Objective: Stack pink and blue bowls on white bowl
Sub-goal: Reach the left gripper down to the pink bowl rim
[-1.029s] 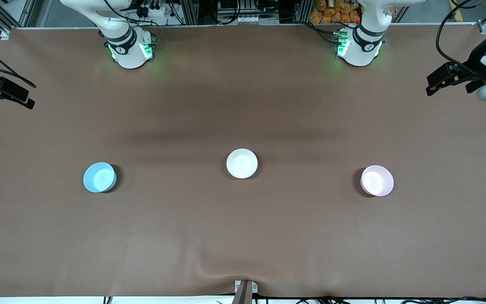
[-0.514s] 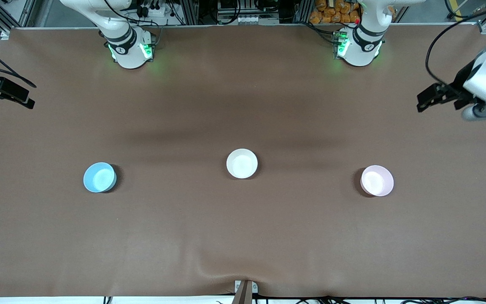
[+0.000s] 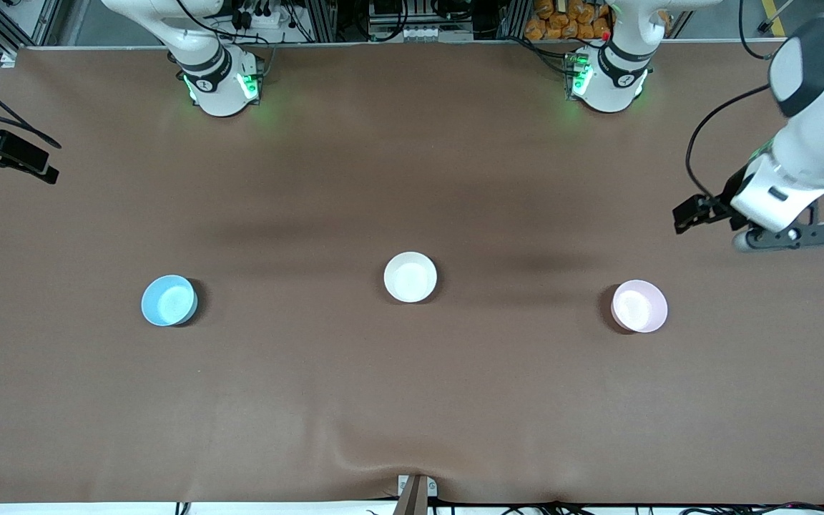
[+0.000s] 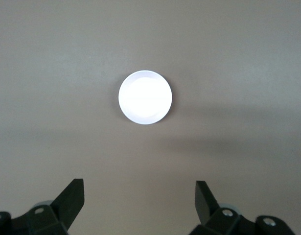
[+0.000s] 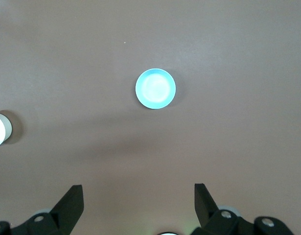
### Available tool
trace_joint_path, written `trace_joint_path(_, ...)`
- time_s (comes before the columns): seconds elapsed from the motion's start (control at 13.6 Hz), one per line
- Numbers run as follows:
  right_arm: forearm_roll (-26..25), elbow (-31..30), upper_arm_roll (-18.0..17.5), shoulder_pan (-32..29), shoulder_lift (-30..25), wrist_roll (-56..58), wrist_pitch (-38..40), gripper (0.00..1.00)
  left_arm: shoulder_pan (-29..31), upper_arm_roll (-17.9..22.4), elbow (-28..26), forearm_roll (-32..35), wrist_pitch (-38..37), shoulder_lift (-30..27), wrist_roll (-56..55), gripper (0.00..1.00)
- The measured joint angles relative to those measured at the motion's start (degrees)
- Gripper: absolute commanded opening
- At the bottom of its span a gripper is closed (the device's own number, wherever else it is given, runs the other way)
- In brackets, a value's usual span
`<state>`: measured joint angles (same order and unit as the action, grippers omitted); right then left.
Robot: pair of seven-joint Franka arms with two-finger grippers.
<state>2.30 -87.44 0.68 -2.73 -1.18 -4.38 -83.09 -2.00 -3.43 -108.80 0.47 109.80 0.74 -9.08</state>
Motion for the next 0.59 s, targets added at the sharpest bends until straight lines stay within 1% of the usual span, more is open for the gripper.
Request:
trace_joint_path(0.37, 0.0, 0.0, 0.0, -0.6, 0.0, 0.0, 0.2, 1.0, 1.3, 0.1, -5.1, 0.0, 11.8, 4.7, 0.1, 1.0)
trace_joint_path(0.51, 0.0, 0.0, 0.0, -0.7, 0.1, 0.0, 0.2, 1.0, 1.9, 0.1, -6.1, 0.0, 15.0, 7.2, 0.2, 1.0)
trace_joint_path(0.59, -0.1, 0.0, 0.0, -0.8, 0.2, 0.0, 0.2, 1.0, 2.1, 0.1, -6.2, 0.0, 16.5, 8.7, 0.2, 0.98)
